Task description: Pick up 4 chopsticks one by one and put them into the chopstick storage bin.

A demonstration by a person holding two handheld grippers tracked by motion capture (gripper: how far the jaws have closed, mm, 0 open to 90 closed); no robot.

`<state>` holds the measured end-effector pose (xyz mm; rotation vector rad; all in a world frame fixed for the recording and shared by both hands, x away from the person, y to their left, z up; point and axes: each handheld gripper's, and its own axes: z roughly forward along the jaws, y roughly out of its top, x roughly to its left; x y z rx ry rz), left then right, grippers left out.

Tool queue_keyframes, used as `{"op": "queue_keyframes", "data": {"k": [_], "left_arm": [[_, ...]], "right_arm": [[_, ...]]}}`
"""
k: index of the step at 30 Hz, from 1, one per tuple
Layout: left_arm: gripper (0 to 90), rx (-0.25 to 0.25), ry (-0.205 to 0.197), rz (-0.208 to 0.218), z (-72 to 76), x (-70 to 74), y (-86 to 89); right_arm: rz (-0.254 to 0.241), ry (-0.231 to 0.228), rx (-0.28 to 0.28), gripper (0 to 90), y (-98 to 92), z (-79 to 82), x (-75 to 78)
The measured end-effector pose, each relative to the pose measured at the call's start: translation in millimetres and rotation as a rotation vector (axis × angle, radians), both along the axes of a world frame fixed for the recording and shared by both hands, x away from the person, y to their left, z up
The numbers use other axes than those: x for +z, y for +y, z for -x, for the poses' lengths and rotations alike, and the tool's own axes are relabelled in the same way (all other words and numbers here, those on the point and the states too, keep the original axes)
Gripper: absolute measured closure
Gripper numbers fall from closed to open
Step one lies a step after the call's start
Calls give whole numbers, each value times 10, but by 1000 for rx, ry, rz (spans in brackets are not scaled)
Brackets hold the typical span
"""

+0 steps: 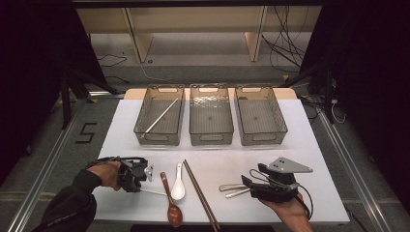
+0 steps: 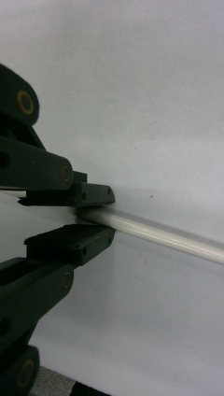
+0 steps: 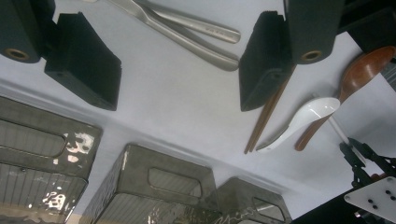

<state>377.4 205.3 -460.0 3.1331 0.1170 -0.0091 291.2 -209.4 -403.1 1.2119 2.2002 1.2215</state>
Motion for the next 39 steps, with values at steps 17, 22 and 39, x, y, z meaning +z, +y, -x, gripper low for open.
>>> {"op": "queue_keyframes", "data": {"k": [17,22,39], "left_arm": [[839,-70,6,-2,125,-1,7],[844,-75,15,-2,144,1,8],[846,-8,46,-19,169,22,297]], "right_arm": [[5,6,3,308,5,0,0],[4,6,5,308,7,-1,-1],[4,5,5,308,11,-1,0]]}}
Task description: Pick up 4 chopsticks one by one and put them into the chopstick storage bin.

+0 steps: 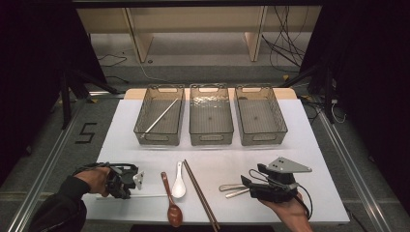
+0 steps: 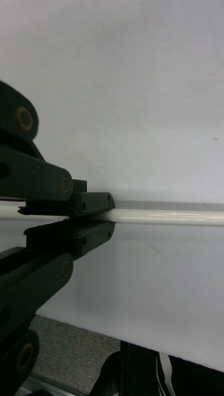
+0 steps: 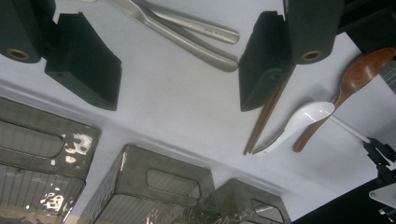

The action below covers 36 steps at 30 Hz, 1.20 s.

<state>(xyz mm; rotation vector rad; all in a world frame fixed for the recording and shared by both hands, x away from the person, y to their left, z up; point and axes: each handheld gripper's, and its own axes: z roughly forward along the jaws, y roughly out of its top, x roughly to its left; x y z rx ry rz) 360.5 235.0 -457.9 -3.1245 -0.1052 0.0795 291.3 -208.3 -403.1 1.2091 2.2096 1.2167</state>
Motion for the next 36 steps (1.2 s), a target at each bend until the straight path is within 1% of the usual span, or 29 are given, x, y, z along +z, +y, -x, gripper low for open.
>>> {"op": "queue_keyframes", "data": {"k": [2,3,4,5,6,7,8,13,15,17,19,20,21,22,23,24,25,26,27,28,30,31,34,36], "left_arm": [[846,8,7,-4,-9,-8,58],[846,23,8,3,-6,-12,84],[846,27,11,-1,-11,-9,111],[846,31,4,-2,-16,-7,136],[846,37,4,-4,-26,0,162],[846,49,5,3,-33,-1,188],[846,53,5,-5,-40,1,215],[846,90,2,-6,-56,12,322],[846,107,1,5,-77,25,365],[846,132,-11,23,-100,42,409],[846,164,-25,65,-124,82,454],[846,190,-29,98,-135,96,471],[845,202,-25,121,-148,110,484],[845,219,-32,147,-158,114,490],[845,243,-38,170,-180,119,494],[845,264,-36,196,-194,123,492],[845,269,-45,210,-209,137,489],[844,293,-50,237,-214,147,479],[844,308,-69,257,-221,163,469],[843,335,-76,268,-244,185,463],[843,361,-87,292,-262,214,438],[844,380,-85,302,-272,233,421],[844,424,-103,330,-294,295,358],[844,464,-109,360,-321,344,329]], "right_arm": [[1,1,0,308,2,0,-1],[0,1,0,309,2,0,0],[-1,-1,0,308,2,0,-1],[0,0,1,308,1,0,0],[0,1,1,308,1,-1,-1],[0,3,0,308,1,-2,-1],[-1,3,0,309,1,-3,-2],[-1,4,-1,309,9,-2,-4],[-1,5,-1,309,8,-2,-5],[0,5,-2,308,7,-5,-6],[-1,4,-3,309,5,-5,-6],[-1,5,-4,308,5,-6,-6],[-1,5,-5,309,5,-6,-6],[-1,5,-5,309,5,-7,-6],[-1,5,-5,308,6,-7,-7],[0,5,-5,308,7,-7,-6],[-1,4,-5,308,8,-6,-5],[-2,4,-5,308,9,-6,-5],[-1,4,-4,308,8,-6,-5],[-1,4,-4,308,7,-5,-6],[-4,5,-5,308,4,-6,-5],[-3,5,-5,308,4,-6,-6],[-4,3,-3,308,3,-6,-5],[-3,5,-4,308,4,-7,-7]]}}
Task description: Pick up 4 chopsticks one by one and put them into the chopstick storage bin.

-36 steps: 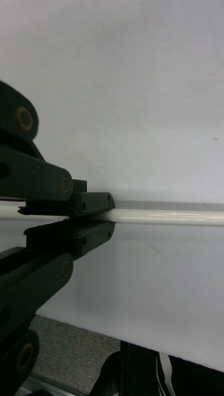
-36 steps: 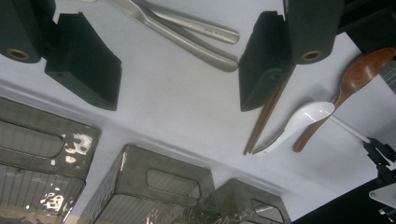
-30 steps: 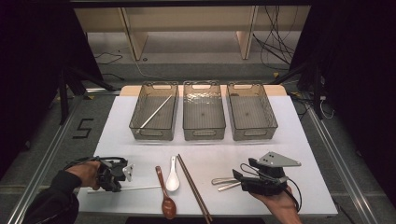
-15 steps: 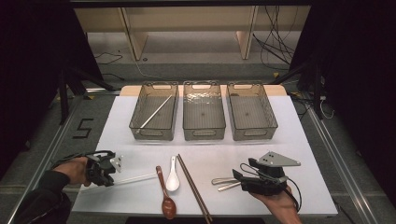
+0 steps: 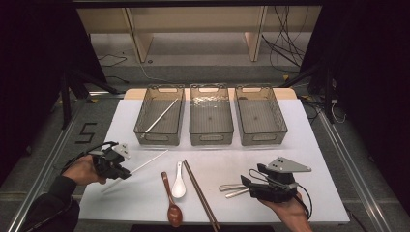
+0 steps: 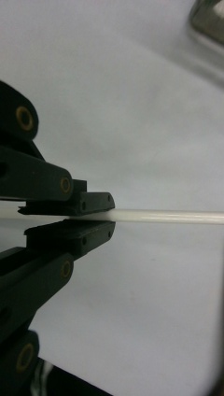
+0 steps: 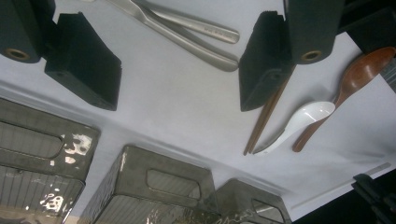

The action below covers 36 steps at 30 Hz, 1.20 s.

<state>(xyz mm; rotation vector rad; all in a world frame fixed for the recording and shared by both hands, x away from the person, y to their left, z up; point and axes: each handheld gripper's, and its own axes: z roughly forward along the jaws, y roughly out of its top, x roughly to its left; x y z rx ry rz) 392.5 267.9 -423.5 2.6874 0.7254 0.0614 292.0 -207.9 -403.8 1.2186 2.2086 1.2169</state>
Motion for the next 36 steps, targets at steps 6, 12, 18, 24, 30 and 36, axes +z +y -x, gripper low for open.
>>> {"op": "queue_keyframes", "data": {"k": [6,12,18,24,30,36], "left_arm": [[845,106,-28,89,-64,111,-59],[845,228,-43,217,-180,228,-57],[844,282,-105,252,-247,343,-89],[844,284,-175,279,-306,535,-232],[844,295,-221,325,-507,755,-368],[845,318,-257,317,-776,919,-501]], "right_arm": [[0,0,-1,308,0,-1,-2],[3,0,-3,308,-5,-4,-5],[1,1,-8,307,-4,-13,-11],[-3,3,-12,306,-15,-16,-6],[-5,3,-12,306,-19,-17,-5],[-10,6,-5,306,-11,-16,-10]]}}
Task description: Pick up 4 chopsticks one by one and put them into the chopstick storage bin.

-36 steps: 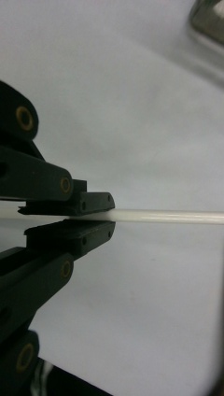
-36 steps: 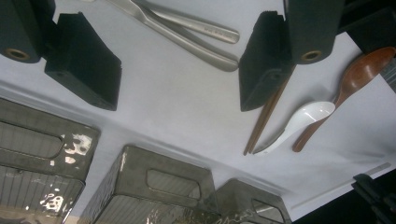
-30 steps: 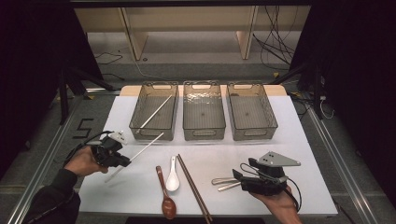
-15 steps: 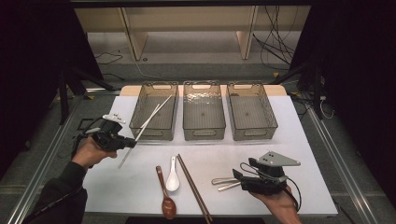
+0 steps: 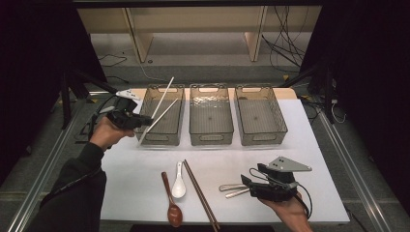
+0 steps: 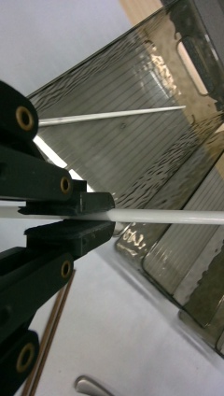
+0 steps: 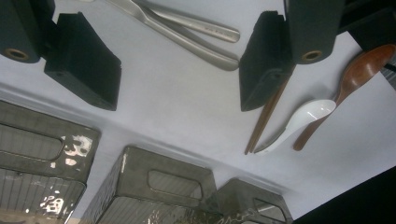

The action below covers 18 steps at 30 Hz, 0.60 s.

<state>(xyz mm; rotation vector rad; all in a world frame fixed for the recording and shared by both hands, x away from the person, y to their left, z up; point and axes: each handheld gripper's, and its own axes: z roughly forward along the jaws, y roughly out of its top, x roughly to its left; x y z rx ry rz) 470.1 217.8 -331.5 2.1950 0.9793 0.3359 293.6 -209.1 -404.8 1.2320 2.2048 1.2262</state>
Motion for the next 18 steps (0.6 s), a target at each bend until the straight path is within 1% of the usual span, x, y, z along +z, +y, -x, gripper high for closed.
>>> {"op": "queue_keyframes", "data": {"k": [1,3,5,11,13,15,17,18], "left_arm": [[844,9,-7,-1,-48,13,-15],[844,12,-4,-13,-141,30,-46],[845,32,-11,-24,-227,38,-78],[844,62,-27,-49,-467,28,-165],[844,68,-26,-66,-531,11,-173],[844,92,-32,-67,-579,-4,-166],[844,102,-35,-64,-617,-26,-157],[844,102,-35,-70,-634,-35,-152]], "right_arm": [[0,-1,0,306,-1,1,2],[-2,-3,0,306,-8,1,5],[-2,-2,0,306,-12,0,5],[-6,-1,2,306,-14,-2,4],[-5,0,2,306,-15,-3,0],[-7,-2,2,306,-22,0,4],[-11,-3,-2,306,-33,-5,2],[-11,1,-3,306,-37,-6,0]]}}
